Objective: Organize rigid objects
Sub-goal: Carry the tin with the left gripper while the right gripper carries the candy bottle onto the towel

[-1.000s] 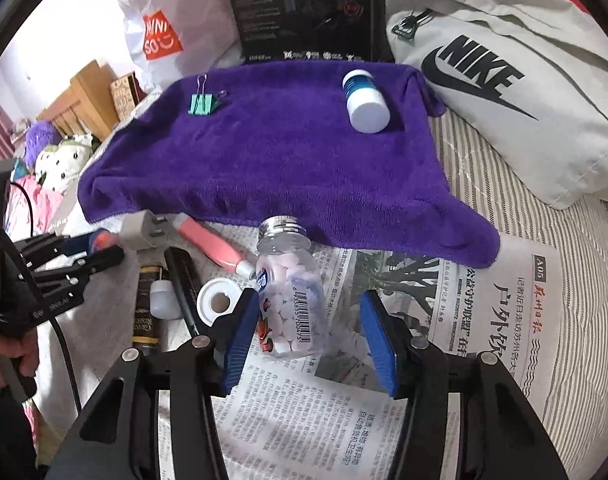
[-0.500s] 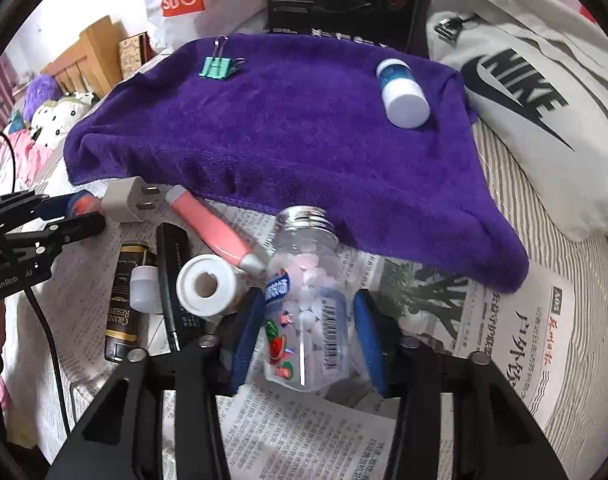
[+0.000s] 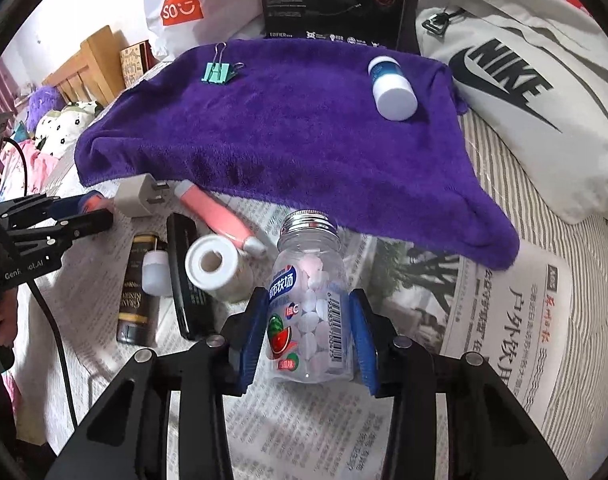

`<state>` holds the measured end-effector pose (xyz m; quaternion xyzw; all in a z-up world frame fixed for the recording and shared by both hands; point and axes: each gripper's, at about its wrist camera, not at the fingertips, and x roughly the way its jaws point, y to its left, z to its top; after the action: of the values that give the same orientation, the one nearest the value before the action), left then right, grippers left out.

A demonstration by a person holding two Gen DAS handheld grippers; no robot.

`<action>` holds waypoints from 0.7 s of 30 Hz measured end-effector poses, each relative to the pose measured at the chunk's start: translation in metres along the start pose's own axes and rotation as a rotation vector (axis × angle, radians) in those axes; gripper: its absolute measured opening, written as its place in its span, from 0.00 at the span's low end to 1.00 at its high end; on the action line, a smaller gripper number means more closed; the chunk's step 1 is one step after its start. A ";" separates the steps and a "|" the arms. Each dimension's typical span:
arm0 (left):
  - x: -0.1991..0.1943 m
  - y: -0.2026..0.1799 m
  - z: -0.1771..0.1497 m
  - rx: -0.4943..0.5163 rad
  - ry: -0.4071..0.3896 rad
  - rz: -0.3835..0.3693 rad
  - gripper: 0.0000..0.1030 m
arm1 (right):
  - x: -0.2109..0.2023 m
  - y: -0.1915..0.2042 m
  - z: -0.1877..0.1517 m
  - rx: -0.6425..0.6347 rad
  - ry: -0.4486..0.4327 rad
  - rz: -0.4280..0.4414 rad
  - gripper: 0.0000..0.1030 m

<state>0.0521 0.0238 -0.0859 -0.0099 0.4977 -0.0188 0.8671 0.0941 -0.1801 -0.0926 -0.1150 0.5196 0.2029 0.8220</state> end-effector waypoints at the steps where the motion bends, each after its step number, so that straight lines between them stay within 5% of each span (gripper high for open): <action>1: 0.001 -0.003 0.000 0.015 0.001 0.016 0.35 | 0.002 0.000 -0.001 0.000 0.006 -0.002 0.40; 9: 0.002 -0.005 0.001 0.025 -0.006 0.028 0.35 | 0.006 0.008 0.001 -0.042 0.004 -0.038 0.40; 21: -0.019 -0.003 0.004 0.020 -0.029 -0.011 0.35 | -0.019 -0.004 -0.005 -0.004 -0.031 0.022 0.39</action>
<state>0.0464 0.0218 -0.0674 -0.0042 0.4849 -0.0282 0.8741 0.0843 -0.1899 -0.0774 -0.1077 0.5075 0.2147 0.8275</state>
